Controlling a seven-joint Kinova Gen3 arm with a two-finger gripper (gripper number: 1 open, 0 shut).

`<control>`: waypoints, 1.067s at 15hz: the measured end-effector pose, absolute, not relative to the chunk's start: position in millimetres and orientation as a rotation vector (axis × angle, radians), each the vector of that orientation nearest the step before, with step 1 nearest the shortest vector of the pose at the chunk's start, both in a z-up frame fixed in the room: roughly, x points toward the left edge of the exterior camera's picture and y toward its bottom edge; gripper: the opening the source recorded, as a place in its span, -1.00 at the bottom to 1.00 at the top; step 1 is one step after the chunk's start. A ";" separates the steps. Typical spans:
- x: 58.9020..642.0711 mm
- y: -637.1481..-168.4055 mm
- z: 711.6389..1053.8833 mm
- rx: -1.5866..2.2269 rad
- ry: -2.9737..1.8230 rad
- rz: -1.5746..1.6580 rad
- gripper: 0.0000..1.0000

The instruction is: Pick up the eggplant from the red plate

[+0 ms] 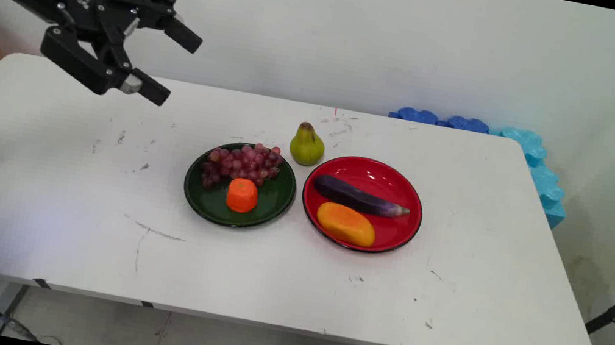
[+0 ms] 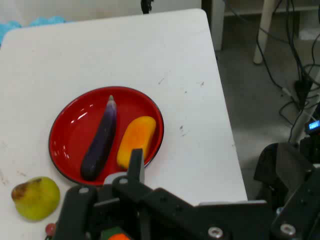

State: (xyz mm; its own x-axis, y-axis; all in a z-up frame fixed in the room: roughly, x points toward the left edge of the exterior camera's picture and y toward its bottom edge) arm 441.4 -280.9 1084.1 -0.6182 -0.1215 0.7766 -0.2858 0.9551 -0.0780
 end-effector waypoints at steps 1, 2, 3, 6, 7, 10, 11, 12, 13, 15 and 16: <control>441.0 -277.7 1084.5 0.286 -2.237 0.257 1.00; 440.1 -275.3 1085.0 0.288 -2.234 0.268 1.00; 439.0 -273.7 1085.4 0.289 -2.232 0.278 1.00; 434.7 -272.4 1087.4 0.292 -2.223 0.296 1.00; 432.0 -273.0 1088.7 0.294 -2.220 0.304 1.00; 421.4 -279.7 1093.6 0.300 -2.214 0.320 1.00; 415.8 -284.1 1096.2 0.308 -2.213 0.323 1.00; 410.4 -288.6 1098.8 0.316 -2.213 0.325 1.00; 403.0 -295.2 1102.0 0.326 -2.214 0.326 1.00; 387.0 -309.9 1108.3 0.347 -2.213 0.325 1.00; 381.5 -315.4 1110.2 0.352 -2.214 0.325 1.00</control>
